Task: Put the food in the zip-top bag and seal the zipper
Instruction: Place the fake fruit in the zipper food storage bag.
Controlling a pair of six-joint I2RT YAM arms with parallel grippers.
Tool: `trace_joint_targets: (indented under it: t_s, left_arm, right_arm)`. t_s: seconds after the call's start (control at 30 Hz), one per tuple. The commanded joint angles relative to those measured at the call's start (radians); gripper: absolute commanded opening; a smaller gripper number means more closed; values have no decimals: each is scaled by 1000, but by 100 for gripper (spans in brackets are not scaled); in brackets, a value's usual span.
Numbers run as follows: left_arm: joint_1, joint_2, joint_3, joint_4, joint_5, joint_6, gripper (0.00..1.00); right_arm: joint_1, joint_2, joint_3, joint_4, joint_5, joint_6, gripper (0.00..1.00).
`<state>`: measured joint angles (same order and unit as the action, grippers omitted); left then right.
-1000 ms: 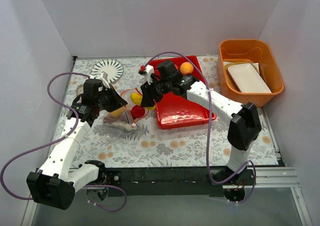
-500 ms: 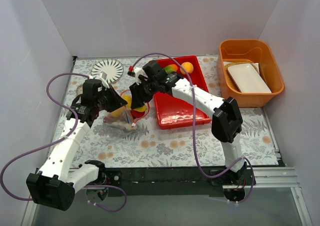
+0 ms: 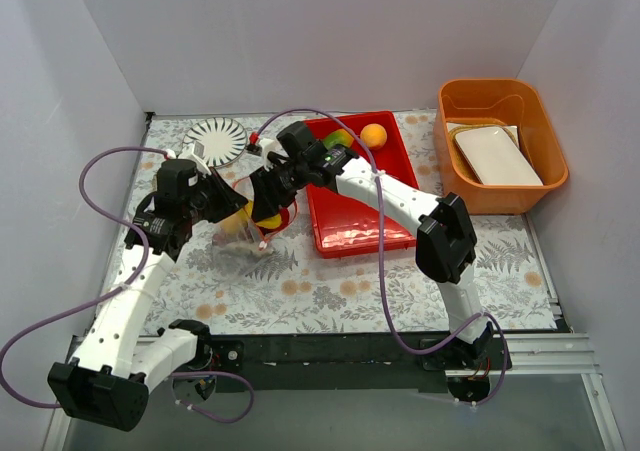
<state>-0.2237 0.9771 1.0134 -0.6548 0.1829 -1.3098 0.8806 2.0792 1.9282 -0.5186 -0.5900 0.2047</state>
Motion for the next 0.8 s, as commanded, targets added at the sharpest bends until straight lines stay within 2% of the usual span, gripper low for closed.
trace_joint_targets:
  t_s: [0.0, 0.07, 0.17, 0.2, 0.3, 0.47, 0.6, 0.77]
  left_arm:
    - [4, -57, 57, 27, -63, -6, 0]
    - [3, -64, 54, 26, -72, -11, 0]
    - [3, -72, 51, 24, -88, -16, 0]
    - [3, -74, 51, 23, -91, -19, 0]
    - [3, -80, 50, 21, -108, -22, 0]
    - [3, -89, 54, 11, -143, -28, 0]
    - [3, -95, 54, -2, -168, -31, 0]
    - [3, -95, 48, -3, -171, -35, 0]
  right_arm:
    - [20, -27, 15, 78, -91, 2, 52]
    - [20, -33, 21, 78, -90, 1, 54]
    - [20, -42, 34, 71, -70, -4, 75]
    - [20, -45, 37, 66, -58, -7, 85]
    - [20, -68, 31, 63, -12, -21, 98]
    - [18, -135, 15, 58, 87, -56, 98]
    - [15, -226, -43, 66, 276, -94, 98]
    - [-20, -390, -250, 169, 519, -102, 98]
